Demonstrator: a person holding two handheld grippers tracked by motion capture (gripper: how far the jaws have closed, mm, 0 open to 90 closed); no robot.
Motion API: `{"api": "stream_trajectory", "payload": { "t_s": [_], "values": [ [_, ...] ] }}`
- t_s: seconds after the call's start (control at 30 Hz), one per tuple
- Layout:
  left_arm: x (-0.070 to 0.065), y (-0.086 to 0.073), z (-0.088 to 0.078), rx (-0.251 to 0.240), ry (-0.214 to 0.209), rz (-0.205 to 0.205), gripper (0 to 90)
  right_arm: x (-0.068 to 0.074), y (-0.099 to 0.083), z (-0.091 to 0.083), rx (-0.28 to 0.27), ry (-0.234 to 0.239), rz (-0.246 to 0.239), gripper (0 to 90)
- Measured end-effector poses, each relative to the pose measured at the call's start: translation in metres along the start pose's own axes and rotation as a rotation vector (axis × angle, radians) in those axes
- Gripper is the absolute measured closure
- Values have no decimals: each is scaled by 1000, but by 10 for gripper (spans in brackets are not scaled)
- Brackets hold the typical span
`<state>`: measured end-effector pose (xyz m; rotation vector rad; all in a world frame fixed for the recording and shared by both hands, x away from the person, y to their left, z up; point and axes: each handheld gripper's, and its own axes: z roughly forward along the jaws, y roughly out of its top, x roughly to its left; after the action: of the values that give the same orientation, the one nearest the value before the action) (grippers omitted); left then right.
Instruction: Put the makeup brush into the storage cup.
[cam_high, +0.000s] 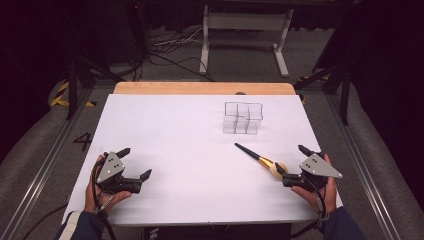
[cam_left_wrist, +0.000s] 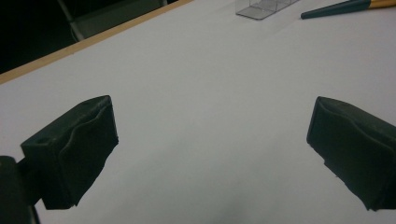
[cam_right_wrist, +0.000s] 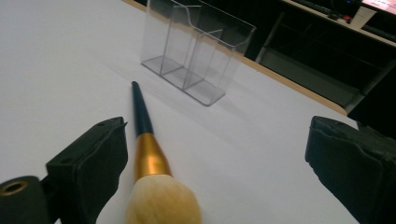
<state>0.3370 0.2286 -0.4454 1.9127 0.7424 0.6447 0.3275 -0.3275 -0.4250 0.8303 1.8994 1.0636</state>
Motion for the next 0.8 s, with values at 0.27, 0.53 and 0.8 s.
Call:
{"api": "stream_trajectory", "payload": {
  "t_s": [0.27,0.53,0.8],
  "values": [
    [-2,-3,-1,18,-9,-5,27,-2,0,2,21,12,7,73],
    [-4,-6,-4,30,-4,-2,31,-4,12,10,84,120,-5,93],
    [-6,-5,0,36,-26,-1,32,-18,52,19,265,237,-19,119]
  ]
}}
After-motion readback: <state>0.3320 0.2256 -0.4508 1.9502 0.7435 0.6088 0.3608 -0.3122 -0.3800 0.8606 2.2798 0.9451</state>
